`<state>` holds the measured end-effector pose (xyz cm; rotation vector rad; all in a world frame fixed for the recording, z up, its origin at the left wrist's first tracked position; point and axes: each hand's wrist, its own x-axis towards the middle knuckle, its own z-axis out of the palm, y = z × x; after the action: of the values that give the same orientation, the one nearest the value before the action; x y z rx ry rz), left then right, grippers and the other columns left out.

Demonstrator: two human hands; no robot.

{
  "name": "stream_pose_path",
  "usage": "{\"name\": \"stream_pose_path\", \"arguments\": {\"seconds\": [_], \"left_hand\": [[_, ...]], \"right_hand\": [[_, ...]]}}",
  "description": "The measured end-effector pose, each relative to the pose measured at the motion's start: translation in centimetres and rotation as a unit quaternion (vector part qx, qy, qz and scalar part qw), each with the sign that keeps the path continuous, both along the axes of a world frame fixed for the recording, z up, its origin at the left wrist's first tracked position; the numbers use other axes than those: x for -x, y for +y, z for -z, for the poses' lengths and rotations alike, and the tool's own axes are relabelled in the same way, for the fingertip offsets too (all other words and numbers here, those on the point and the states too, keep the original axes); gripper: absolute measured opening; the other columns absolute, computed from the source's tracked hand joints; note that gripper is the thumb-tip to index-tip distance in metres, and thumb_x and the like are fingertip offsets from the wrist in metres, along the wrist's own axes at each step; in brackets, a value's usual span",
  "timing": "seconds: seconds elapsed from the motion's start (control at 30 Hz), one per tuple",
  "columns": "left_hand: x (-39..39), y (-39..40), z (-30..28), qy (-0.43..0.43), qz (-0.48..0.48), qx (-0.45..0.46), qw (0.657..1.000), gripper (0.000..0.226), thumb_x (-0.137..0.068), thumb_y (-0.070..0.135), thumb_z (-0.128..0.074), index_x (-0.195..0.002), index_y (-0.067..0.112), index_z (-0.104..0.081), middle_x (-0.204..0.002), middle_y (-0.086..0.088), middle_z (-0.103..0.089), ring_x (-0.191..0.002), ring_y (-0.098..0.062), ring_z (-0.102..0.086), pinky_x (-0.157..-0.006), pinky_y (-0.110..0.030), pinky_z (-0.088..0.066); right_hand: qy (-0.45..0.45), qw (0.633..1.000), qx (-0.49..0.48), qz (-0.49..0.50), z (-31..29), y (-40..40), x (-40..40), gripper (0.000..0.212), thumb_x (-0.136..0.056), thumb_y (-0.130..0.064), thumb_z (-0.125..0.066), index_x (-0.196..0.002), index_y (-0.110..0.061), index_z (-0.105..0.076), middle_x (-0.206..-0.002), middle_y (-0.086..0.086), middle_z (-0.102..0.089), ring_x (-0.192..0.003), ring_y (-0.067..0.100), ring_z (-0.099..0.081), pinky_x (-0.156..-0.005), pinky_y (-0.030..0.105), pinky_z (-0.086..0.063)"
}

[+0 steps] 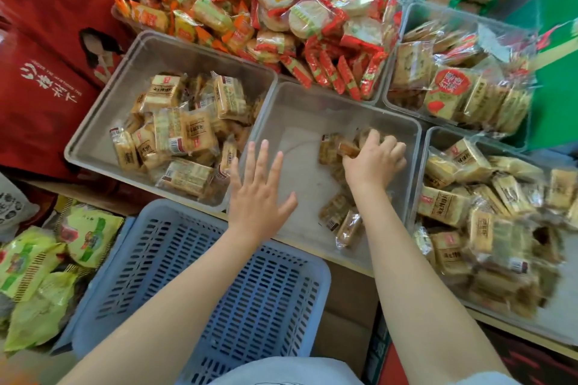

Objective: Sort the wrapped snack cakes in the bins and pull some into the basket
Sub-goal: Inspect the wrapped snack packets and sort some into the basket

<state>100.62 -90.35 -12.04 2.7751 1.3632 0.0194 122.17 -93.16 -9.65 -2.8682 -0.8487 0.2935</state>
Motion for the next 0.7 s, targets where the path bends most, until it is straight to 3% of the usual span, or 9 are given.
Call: {"name": "stream_pose_path", "arguments": {"seconds": [0.07,0.2,0.3,0.43,0.5,0.6,0.7], "left_hand": [[0.0,0.0,0.0,0.002,-0.006,0.008,1.0,0.085,-0.093,0.065,-0.024,-0.163,0.017,-0.021,-0.172,-0.013,-0.004,-0.159,-0.032,0.003,-0.125,-0.056,0.002],[-0.1,0.0,0.2,0.001,-0.011,0.014,1.0,0.084,-0.093,0.064,-0.023,-0.163,0.017,-0.02,-0.172,-0.013,-0.003,-0.159,-0.03,0.006,-0.126,-0.057,0.0],[-0.2,0.1,0.1,0.005,-0.012,0.016,1.0,0.084,-0.093,0.063,-0.024,-0.163,0.017,-0.02,-0.172,-0.013,-0.004,-0.159,-0.03,0.005,-0.125,-0.056,0.002],[-0.1,0.1,-0.1,-0.011,-0.007,0.028,1.0,0.083,-0.094,0.063,-0.026,-0.162,0.015,-0.024,-0.171,-0.013,-0.008,-0.159,-0.03,0.002,-0.125,-0.052,0.006],[0.1,0.2,-0.5,-0.046,-0.01,0.049,0.998,0.083,-0.095,0.063,-0.026,-0.162,0.013,-0.024,-0.171,-0.012,-0.01,-0.159,-0.027,0.003,-0.125,-0.048,0.012],[0.4,-0.1,-1.9,-0.148,-0.037,0.13,0.98,0.084,-0.095,0.063,-0.025,-0.161,0.01,-0.025,-0.171,-0.009,-0.016,-0.159,-0.021,0.001,-0.126,-0.041,0.012],[0.8,-1.4,-4.5,-0.299,-0.087,0.269,0.911,0.073,-0.099,0.057,-0.044,-0.157,0.015,-0.033,-0.16,-0.004,-0.04,-0.15,-0.016,-0.031,-0.125,-0.033,-0.019]], "right_hand": [[0.005,0.999,0.011,-0.036,0.5,0.1,0.3,0.061,-0.086,-0.041,-0.076,-0.134,-0.015,-0.05,-0.14,0.017,-0.047,-0.132,0.037,-0.038,-0.114,0.047,-0.027],[0.126,0.99,0.005,-0.066,2.3,-0.4,2.0,0.07,-0.084,-0.028,-0.078,-0.143,-0.017,-0.042,-0.144,0.016,-0.039,-0.131,0.038,-0.04,-0.113,0.046,-0.03],[0.123,0.988,-0.001,-0.098,2.9,-0.6,3.3,0.067,-0.085,-0.028,-0.076,-0.143,-0.021,-0.044,-0.144,0.01,-0.047,-0.131,0.034,-0.042,-0.113,0.044,-0.03],[0.221,0.968,-0.064,-0.097,2.8,-0.6,4.1,0.067,-0.081,-0.033,-0.076,-0.141,-0.026,-0.047,-0.134,0.006,-0.059,-0.126,0.031,-0.05,-0.11,0.047,-0.04],[0.27,0.952,-0.125,-0.079,2.0,-1.1,4.6,0.064,-0.079,-0.036,-0.079,-0.135,-0.028,-0.05,-0.124,0.0,-0.063,-0.119,0.026,-0.055,-0.103,0.047,-0.047],[0.326,0.919,-0.21,-0.068,-0.4,-2.4,5.7,0.054,-0.081,-0.035,-0.083,-0.124,-0.027,-0.053,-0.114,-0.008,-0.064,-0.106,0.013,-0.061,-0.091,0.031,-0.051],[0.382,0.884,-0.257,-0.073,-3.5,-4.2,7.3,0.05,-0.081,-0.037,-0.084,-0.122,-0.024,-0.057,-0.105,-0.013,-0.067,-0.092,-0.001,-0.063,-0.077,0.015,-0.05]]}}
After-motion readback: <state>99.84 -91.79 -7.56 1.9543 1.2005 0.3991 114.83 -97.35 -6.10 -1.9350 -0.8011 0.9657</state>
